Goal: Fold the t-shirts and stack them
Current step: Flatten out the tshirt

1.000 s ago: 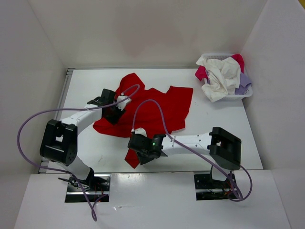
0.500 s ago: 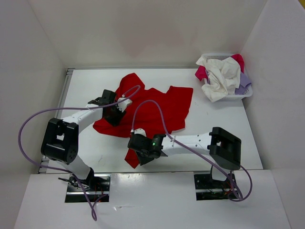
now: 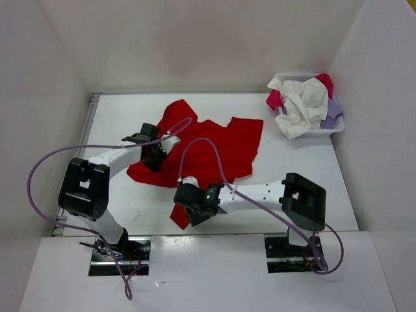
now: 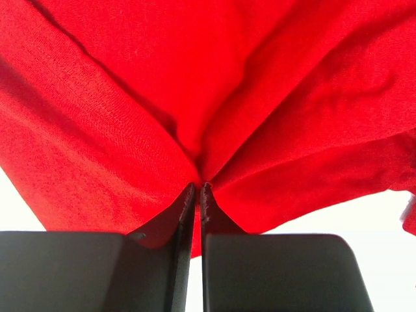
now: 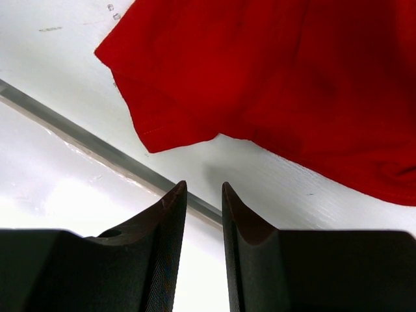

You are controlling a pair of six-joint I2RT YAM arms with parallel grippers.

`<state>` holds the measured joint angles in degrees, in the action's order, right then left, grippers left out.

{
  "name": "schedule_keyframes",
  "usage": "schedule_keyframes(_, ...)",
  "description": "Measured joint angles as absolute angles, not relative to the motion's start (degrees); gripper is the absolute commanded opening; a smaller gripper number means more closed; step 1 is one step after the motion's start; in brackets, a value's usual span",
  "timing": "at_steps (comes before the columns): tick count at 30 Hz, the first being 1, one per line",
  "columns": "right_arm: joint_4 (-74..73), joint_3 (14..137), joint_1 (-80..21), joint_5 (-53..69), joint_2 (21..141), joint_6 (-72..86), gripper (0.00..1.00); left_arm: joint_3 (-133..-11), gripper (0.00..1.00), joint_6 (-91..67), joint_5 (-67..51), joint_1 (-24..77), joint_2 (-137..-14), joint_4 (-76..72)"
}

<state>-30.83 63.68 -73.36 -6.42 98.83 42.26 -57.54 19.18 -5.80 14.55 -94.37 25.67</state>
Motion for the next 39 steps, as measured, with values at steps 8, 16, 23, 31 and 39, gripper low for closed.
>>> schedule_keyframes(8, -30.83, 63.75, -73.36, -6.07, 98.91, 41.85, 0.37, -57.56, 0.00, 19.05, -4.93, 14.31, -91.92, 25.96)
schedule_keyframes(16, -30.94, 68.18, -75.31, -5.56, 102.54, 38.74, 0.53, -60.14, 0.00, 17.65, -5.08, 8.64, -82.28, 28.08)
schedule_keyframes(23, -31.16, 75.37, -77.82, -5.58, 109.65, 35.68, 0.53, -59.83, 0.00, 17.47, -4.78, 3.66, -80.18, 28.86)
schedule_keyframes(31, -31.57, 76.18, -77.87, -6.87, 112.27, 37.63, 0.43, -58.54, 0.00, 17.39, -4.73, -1.48, -78.87, 30.13)
schedule_keyframes(39, -32.18, 76.18, -76.14, -8.14, 112.71, 40.27, 0.01, -58.54, 0.00, 17.65, -4.82, -5.76, -76.69, 30.81)
